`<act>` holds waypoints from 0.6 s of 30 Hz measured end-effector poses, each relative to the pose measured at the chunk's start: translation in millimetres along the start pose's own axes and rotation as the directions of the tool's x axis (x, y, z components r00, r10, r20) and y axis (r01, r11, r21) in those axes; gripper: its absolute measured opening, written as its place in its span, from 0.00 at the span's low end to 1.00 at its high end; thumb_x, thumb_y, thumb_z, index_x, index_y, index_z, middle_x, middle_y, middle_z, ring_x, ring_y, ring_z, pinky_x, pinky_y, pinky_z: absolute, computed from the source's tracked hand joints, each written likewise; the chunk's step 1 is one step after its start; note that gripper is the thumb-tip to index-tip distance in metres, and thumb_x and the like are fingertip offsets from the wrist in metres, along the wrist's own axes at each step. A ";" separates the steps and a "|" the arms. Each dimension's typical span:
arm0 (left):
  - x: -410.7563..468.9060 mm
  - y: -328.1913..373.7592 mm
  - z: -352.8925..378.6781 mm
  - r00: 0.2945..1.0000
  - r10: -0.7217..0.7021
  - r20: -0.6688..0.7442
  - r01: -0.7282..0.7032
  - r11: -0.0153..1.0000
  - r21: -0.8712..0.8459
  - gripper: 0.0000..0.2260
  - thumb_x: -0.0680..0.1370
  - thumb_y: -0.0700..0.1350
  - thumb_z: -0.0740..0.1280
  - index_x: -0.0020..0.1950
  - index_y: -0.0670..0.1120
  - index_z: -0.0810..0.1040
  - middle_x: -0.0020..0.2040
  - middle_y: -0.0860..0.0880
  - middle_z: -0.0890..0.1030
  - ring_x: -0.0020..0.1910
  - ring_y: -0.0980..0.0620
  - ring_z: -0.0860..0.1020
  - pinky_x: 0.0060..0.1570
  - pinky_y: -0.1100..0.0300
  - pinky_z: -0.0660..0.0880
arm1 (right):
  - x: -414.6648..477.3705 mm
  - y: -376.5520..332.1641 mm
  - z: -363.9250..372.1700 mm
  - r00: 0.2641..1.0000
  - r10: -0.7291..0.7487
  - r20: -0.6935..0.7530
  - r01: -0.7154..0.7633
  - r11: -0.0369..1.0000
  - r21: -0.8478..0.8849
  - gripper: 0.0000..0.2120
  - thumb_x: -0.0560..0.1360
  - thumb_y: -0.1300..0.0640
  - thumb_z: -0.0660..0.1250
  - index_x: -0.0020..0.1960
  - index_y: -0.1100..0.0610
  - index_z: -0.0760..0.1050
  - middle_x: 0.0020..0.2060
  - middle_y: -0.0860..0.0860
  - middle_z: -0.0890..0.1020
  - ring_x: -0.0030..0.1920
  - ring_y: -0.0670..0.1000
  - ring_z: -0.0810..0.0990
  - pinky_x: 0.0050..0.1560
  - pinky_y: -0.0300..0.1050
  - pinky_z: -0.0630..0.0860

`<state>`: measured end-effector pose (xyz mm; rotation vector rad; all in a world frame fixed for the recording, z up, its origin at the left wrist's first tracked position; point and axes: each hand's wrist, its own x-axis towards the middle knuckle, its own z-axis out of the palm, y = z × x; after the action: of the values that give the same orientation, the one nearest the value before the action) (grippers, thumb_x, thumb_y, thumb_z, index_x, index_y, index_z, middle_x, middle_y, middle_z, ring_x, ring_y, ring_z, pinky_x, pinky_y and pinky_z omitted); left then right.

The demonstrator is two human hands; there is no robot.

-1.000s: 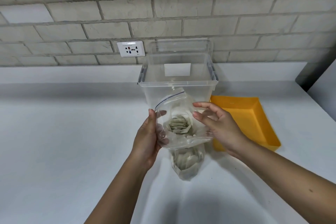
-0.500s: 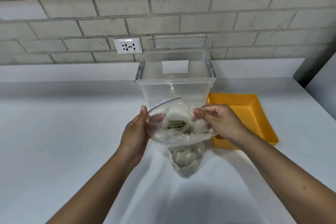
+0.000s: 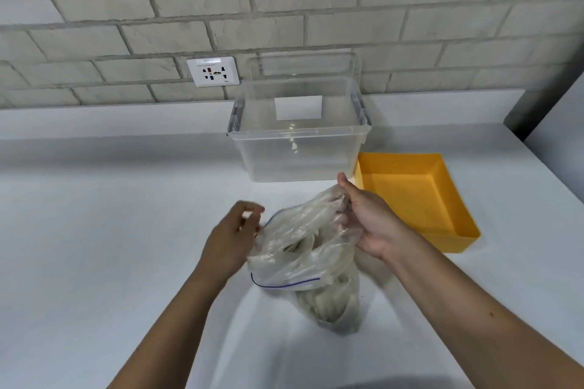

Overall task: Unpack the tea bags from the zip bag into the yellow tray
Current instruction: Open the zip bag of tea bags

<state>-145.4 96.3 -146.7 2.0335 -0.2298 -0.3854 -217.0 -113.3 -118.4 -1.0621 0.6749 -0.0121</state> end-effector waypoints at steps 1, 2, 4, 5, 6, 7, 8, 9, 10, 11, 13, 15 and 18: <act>1.4 8.4 -2.5 0.997 0.058 -0.053 -0.058 0.998 0.011 0.08 0.82 0.51 0.62 0.49 0.58 0.80 0.45 0.54 0.84 0.41 0.52 0.82 0.49 0.52 0.77 | 2.5 -0.9 -0.4 1.000 -0.010 0.002 0.010 0.999 -0.037 0.16 0.77 0.44 0.66 0.38 0.55 0.73 0.24 0.49 0.73 0.22 0.47 0.69 0.25 0.38 0.70; 2.0 17.6 -4.3 0.994 0.098 -0.057 -0.099 0.995 -0.025 0.08 0.83 0.51 0.61 0.51 0.58 0.80 0.47 0.55 0.84 0.44 0.55 0.83 0.52 0.53 0.78 | 4.8 -1.7 0.0 1.000 -0.022 0.009 0.023 0.997 -0.078 0.16 0.76 0.43 0.66 0.38 0.55 0.73 0.24 0.49 0.73 0.22 0.47 0.69 0.25 0.38 0.70; -2.5 39.5 -4.0 0.981 0.176 0.087 -0.173 0.984 -0.040 0.06 0.81 0.54 0.64 0.53 0.58 0.81 0.50 0.59 0.83 0.48 0.60 0.82 0.52 0.59 0.76 | 6.9 -3.2 4.6 0.999 -0.043 0.029 0.046 0.990 -0.137 0.17 0.76 0.42 0.66 0.39 0.54 0.75 0.25 0.48 0.73 0.23 0.47 0.69 0.26 0.39 0.70; -6.5 47.9 -0.5 0.961 0.192 0.200 -0.201 0.979 0.029 0.07 0.78 0.56 0.68 0.55 0.59 0.80 0.52 0.61 0.82 0.48 0.62 0.81 0.50 0.63 0.75 | 7.2 -3.8 8.1 0.998 -0.049 0.041 0.055 0.988 -0.147 0.17 0.76 0.41 0.66 0.41 0.55 0.76 0.26 0.49 0.74 0.24 0.47 0.70 0.27 0.40 0.71; -9.2 51.7 4.8 0.935 0.199 0.295 -0.244 0.962 0.124 0.11 0.76 0.55 0.72 0.58 0.60 0.78 0.53 0.61 0.80 0.48 0.64 0.80 0.48 0.65 0.74 | 6.6 -4.8 11.4 0.998 -0.056 0.042 0.061 0.987 -0.146 0.18 0.75 0.40 0.66 0.43 0.56 0.77 0.29 0.50 0.77 0.27 0.48 0.74 0.31 0.41 0.74; -10.8 51.2 10.9 0.913 0.206 0.353 -0.293 0.933 0.212 0.15 0.74 0.54 0.74 0.60 0.60 0.77 0.54 0.61 0.79 0.47 0.64 0.79 0.48 0.64 0.75 | 4.8 -6.4 13.7 0.997 -0.066 0.032 0.070 0.987 -0.143 0.19 0.75 0.39 0.66 0.47 0.56 0.78 0.34 0.51 0.80 0.32 0.50 0.78 0.36 0.44 0.76; -10.8 47.7 16.1 0.909 0.215 0.356 -0.318 0.911 0.263 0.16 0.74 0.53 0.74 0.60 0.59 0.76 0.54 0.60 0.79 0.45 0.63 0.78 0.48 0.61 0.76 | 3.0 -7.2 14.3 0.995 -0.093 0.023 0.096 0.982 -0.163 0.20 0.74 0.38 0.67 0.51 0.55 0.78 0.42 0.52 0.82 0.39 0.51 0.81 0.40 0.46 0.77; -9.2 43.7 19.6 0.922 0.228 0.314 -0.320 0.904 0.284 0.13 0.75 0.54 0.73 0.58 0.58 0.77 0.51 0.58 0.79 0.42 0.60 0.79 0.47 0.58 0.77 | -0.9 -7.7 13.9 0.989 -0.147 0.016 0.147 0.964 -0.222 0.21 0.73 0.38 0.68 0.54 0.53 0.77 0.49 0.52 0.81 0.45 0.51 0.81 0.42 0.46 0.77; -7.3 39.2 19.9 0.937 0.228 0.265 -0.300 0.914 0.275 0.08 0.76 0.56 0.72 0.52 0.58 0.78 0.47 0.57 0.81 0.40 0.57 0.79 0.45 0.58 0.77 | -6.4 -6.2 12.1 0.974 -0.228 0.006 0.217 0.915 -0.341 0.21 0.73 0.38 0.68 0.57 0.53 0.75 0.53 0.52 0.79 0.47 0.51 0.80 0.44 0.46 0.77; -5.5 34.4 18.1 0.949 0.217 0.228 -0.271 0.930 0.246 0.06 0.76 0.57 0.71 0.45 0.57 0.78 0.42 0.56 0.81 0.36 0.56 0.78 0.42 0.60 0.76 | -12.3 -2.2 8.6 0.940 -0.341 0.001 0.292 0.807 -0.514 0.23 0.72 0.39 0.69 0.60 0.51 0.72 0.56 0.50 0.76 0.51 0.50 0.78 0.46 0.46 0.77; -4.4 27.4 13.9 0.961 0.172 0.217 -0.214 0.959 0.186 0.12 0.78 0.57 0.69 0.37 0.53 0.76 0.34 0.54 0.79 0.32 0.54 0.75 0.36 0.64 0.72 | -27.8 8.0 1.3 0.831 -0.555 0.047 0.341 0.439 -0.831 0.27 0.70 0.36 0.68 0.63 0.48 0.67 0.58 0.46 0.69 0.56 0.46 0.72 0.49 0.45 0.74; -6.0 22.8 11.6 0.965 0.137 0.224 -0.169 0.976 0.134 0.16 0.79 0.57 0.67 0.41 0.46 0.79 0.32 0.51 0.76 0.30 0.54 0.72 0.35 0.62 0.70 | -44.6 14.5 -0.5 0.828 -0.555 0.086 0.287 0.286 -0.914 0.31 0.68 0.30 0.64 0.63 0.47 0.64 0.54 0.45 0.71 0.53 0.44 0.73 0.45 0.46 0.74; -10.1 23.4 13.1 0.980 0.011 0.198 0.004 0.997 -0.077 0.21 0.81 0.57 0.64 0.46 0.38 0.81 0.27 0.47 0.74 0.25 0.51 0.70 0.30 0.61 0.70 | -59.0 12.7 2.1 0.944 -0.330 0.013 0.197 0.532 -0.823 0.37 0.64 0.24 0.57 0.63 0.48 0.66 0.44 0.47 0.78 0.44 0.46 0.78 0.46 0.47 0.76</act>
<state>-159.5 77.8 -130.0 1.9190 -0.3356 -0.5874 -267.0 -86.1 -98.2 -2.1032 0.6452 -0.0444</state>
